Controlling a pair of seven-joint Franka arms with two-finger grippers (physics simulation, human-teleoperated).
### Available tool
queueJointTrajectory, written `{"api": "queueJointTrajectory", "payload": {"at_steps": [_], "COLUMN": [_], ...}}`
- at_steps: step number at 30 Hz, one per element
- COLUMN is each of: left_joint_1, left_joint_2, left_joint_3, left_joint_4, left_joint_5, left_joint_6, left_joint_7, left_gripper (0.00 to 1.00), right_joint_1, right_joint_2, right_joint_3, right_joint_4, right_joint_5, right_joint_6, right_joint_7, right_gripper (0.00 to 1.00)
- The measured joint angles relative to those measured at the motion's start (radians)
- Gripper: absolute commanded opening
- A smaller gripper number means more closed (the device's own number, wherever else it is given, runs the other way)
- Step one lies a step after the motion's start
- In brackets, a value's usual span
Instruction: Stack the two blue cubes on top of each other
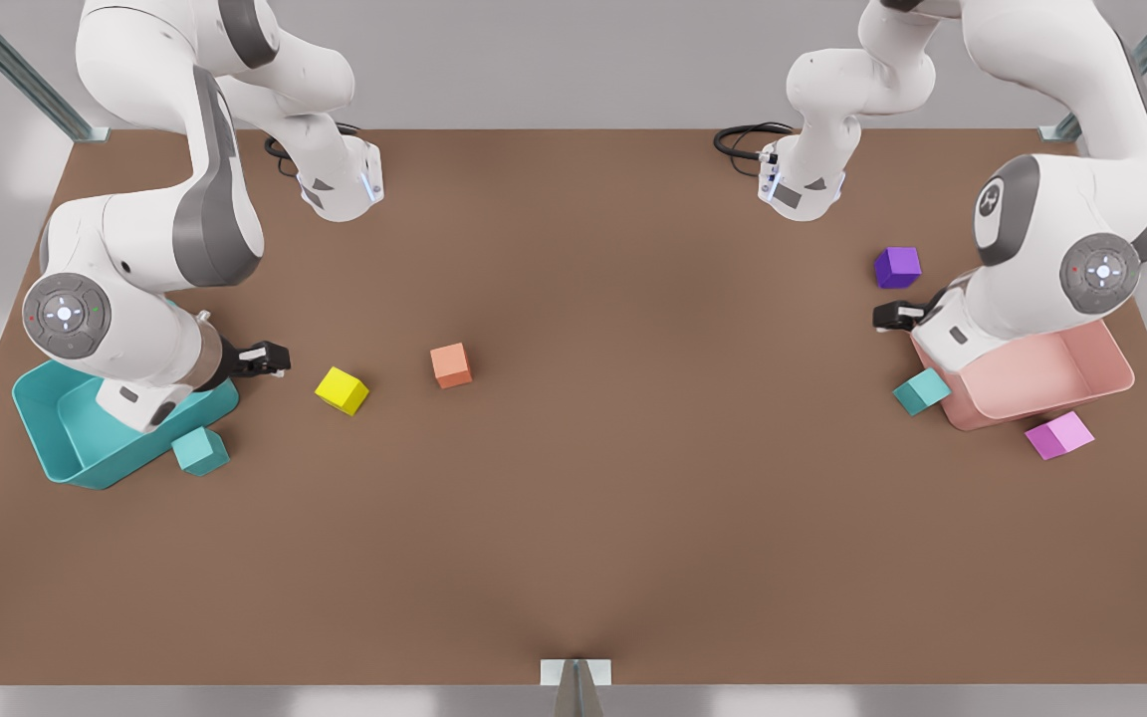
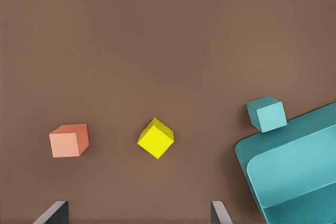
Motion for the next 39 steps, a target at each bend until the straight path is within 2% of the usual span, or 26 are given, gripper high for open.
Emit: {"api": "queueJointTrajectory", "payload": {"at_steps": [4, 7, 13, 21, 30, 39], "left_joint_1": [0.006, 0.001, 0.009, 0.008, 0.058, 0.054], "left_joint_2": [0.004, 0.004, 0.005, -0.005, -0.002, -0.008], "left_joint_3": [0.0, -0.006, -0.007, -0.006, -0.029, -0.031], "left_joint_4": [-0.001, 0.0, 0.0, 0.013, 0.025, 0.038], "left_joint_5": [-0.002, -0.004, -0.019, -0.025, -0.035, -0.032], "left_joint_6": [-0.002, -0.002, -0.003, -0.001, -0.004, -0.004], "left_joint_7": [0.0, 0.0, 0.001, 0.001, 0.001, 0.0], "left_gripper": [1.0, 1.0, 1.0, 1.0, 1.0, 1.0], "right_joint_1": [-0.003, -0.028, -0.23, -0.324, -0.357, -0.385], "right_joint_2": [0.015, 0.046, 0.121, 0.218, 0.143, 0.15], "right_joint_3": [-0.002, -0.003, -0.003, 0.002, -0.002, -0.004], "right_joint_4": [0.002, -0.095, -0.255, -0.324, -0.479, -0.522], "right_joint_5": [-0.001, -0.066, -0.161, -0.137, -0.041, -0.022], "right_joint_6": [0.004, 0.04, 0.348, 0.658, 0.739, 0.748], "right_joint_7": [-0.002, -0.026, -0.245, -0.521, -0.683, -0.695], "right_gripper": [1.0, 1.0, 1.0, 1.0, 1.0, 1.0]}}
